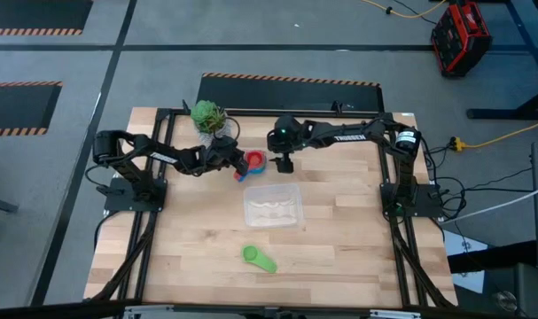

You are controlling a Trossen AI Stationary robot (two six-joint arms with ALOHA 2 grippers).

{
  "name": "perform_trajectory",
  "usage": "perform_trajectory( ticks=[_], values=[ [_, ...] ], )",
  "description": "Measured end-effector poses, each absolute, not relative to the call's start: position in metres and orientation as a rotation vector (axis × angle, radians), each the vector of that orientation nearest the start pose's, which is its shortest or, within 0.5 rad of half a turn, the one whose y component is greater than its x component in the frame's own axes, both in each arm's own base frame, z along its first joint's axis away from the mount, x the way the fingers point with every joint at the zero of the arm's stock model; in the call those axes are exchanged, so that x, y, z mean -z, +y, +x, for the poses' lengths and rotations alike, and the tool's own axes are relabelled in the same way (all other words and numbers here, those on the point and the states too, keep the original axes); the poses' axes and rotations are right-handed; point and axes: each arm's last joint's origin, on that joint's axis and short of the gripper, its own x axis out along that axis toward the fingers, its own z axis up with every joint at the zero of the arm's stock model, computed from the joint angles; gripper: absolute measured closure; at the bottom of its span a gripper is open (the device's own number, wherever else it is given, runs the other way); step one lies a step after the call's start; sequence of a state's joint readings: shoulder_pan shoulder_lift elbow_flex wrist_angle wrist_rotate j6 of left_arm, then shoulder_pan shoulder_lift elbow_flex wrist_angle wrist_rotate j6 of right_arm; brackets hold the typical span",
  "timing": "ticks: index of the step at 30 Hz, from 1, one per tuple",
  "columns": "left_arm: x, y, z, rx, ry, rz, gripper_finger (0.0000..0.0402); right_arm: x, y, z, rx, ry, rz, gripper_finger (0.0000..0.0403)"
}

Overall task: Nest measuring cups in basket
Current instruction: Stack the green measuring cup on top of the red measuring cup

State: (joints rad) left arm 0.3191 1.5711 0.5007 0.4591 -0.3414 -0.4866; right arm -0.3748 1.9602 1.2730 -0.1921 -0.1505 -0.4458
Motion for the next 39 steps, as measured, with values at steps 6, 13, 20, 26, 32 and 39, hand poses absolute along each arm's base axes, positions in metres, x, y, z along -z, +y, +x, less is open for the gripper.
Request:
perform_trajectory(
  ticks=[6,13,20,26,32,39],
  values=[
    [-0.135,0.093,0.25,-0.762,0.465,-0.348,0.0397,-0.176,-0.145,0.38,-0.017,0.972,-0.172,0.0098],
    [-0.17,0.091,0.238,-0.788,0.385,-0.279,0.04,-0.214,-0.144,0.362,-0.07,1.028,-0.23,0.0098],
    [-0.206,0.082,0.22,-0.763,0.274,-0.289,0.0398,-0.255,-0.149,0.342,-0.008,0.94,-0.251,0.0098],
    [-0.233,0.063,0.21,-0.679,0.155,-0.293,0.0397,-0.289,-0.152,0.318,0.048,0.881,-0.26,0.0098],
    [-0.252,0.035,0.21,-0.547,0.099,-0.348,0.04,-0.31,-0.156,0.294,0.113,0.871,-0.203,0.0098],
    [-0.288,-0.001,0.222,-0.483,0.263,-0.394,0.0401,-0.298,-0.161,0.284,0.135,0.898,-0.168,0.0098]
  ],
)
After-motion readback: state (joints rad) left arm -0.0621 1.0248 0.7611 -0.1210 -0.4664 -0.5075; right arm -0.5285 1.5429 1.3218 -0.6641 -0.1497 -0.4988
